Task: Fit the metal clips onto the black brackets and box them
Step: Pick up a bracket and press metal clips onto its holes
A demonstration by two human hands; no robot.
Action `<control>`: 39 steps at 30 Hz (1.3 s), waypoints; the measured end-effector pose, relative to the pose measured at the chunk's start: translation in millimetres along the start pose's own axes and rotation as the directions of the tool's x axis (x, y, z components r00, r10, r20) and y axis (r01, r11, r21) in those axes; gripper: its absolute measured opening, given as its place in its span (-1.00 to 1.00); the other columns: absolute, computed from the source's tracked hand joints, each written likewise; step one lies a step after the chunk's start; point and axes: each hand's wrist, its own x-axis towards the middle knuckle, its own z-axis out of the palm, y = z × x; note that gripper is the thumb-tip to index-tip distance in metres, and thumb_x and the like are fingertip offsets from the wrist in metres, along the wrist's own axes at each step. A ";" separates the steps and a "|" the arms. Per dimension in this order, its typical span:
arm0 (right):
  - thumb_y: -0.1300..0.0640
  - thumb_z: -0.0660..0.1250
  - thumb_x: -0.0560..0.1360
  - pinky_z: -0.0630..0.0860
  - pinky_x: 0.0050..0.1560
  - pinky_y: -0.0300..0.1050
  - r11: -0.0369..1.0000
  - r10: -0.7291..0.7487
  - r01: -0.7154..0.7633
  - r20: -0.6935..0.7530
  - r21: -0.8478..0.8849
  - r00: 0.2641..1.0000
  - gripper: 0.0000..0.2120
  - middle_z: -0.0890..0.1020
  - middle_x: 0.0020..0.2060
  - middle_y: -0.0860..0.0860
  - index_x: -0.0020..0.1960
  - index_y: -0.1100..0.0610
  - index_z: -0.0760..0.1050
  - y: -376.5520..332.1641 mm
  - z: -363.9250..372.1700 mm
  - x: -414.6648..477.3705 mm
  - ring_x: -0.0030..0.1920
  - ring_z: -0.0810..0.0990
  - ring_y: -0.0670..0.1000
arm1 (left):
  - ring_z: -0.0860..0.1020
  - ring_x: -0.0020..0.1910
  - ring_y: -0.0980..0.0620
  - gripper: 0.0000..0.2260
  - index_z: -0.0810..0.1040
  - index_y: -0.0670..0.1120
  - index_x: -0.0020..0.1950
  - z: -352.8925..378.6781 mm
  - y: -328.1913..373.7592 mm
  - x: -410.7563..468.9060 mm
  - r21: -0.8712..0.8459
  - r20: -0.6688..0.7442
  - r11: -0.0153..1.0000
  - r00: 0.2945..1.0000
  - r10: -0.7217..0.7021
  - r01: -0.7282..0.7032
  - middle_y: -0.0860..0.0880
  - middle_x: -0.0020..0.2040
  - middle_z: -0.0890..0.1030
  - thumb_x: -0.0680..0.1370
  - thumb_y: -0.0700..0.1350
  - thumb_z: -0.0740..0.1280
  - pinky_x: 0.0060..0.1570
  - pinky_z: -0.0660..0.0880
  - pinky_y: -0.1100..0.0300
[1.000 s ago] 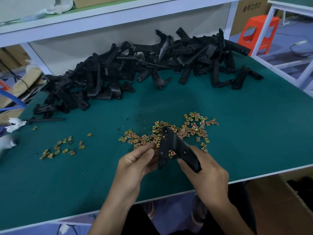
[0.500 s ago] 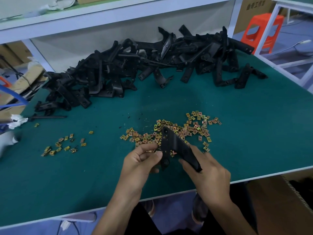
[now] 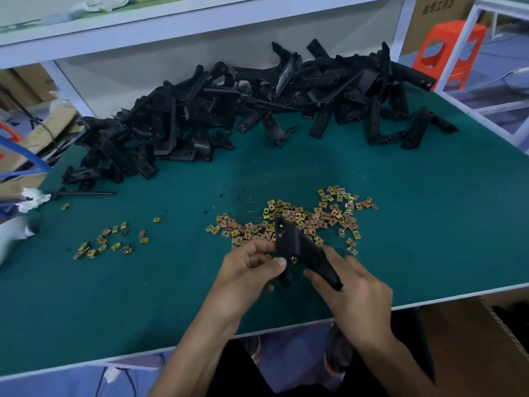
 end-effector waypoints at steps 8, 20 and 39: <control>-0.10 0.59 0.39 0.52 -0.46 -0.05 0.999 0.051 -0.052 -0.040 -0.010 0.998 -0.56 0.60 -0.28 -0.03 0.24 -0.04 0.66 -1.8 4.9 -2.4 -0.36 0.65 0.13 | 0.66 -0.20 0.14 -0.82 0.67 0.02 -0.02 7.2 -24.1 -8.2 0.027 -0.215 0.999 0.976 -0.020 0.027 0.06 -0.16 0.72 0.47 0.07 0.51 -0.28 0.53 0.31; -0.26 0.25 0.52 0.43 -0.50 -0.14 1.000 0.009 -0.010 -0.090 -0.014 0.996 -0.54 0.53 -0.31 -0.04 0.27 -0.05 0.63 2.7 8.2 -2.4 -0.42 0.58 0.08 | 0.52 -0.29 0.10 -0.71 0.43 0.05 -0.27 20.5 -18.8 -7.6 0.661 -0.218 0.723 0.870 0.442 -0.201 0.10 -0.32 0.56 0.46 0.14 0.47 -0.28 0.48 0.06; -0.27 0.29 0.48 0.51 -0.49 -0.07 0.999 0.033 -0.034 -0.115 0.001 0.993 -0.54 0.57 -0.30 -0.03 0.21 -0.02 0.66 1.8 9.0 -0.9 -0.41 0.62 0.10 | 0.52 0.05 -0.09 -0.88 0.66 -0.06 0.08 -27.8 -4.6 69.5 0.873 -0.058 0.448 0.869 0.492 -0.195 -0.04 -0.01 0.63 0.60 -0.06 0.40 -0.03 0.44 0.10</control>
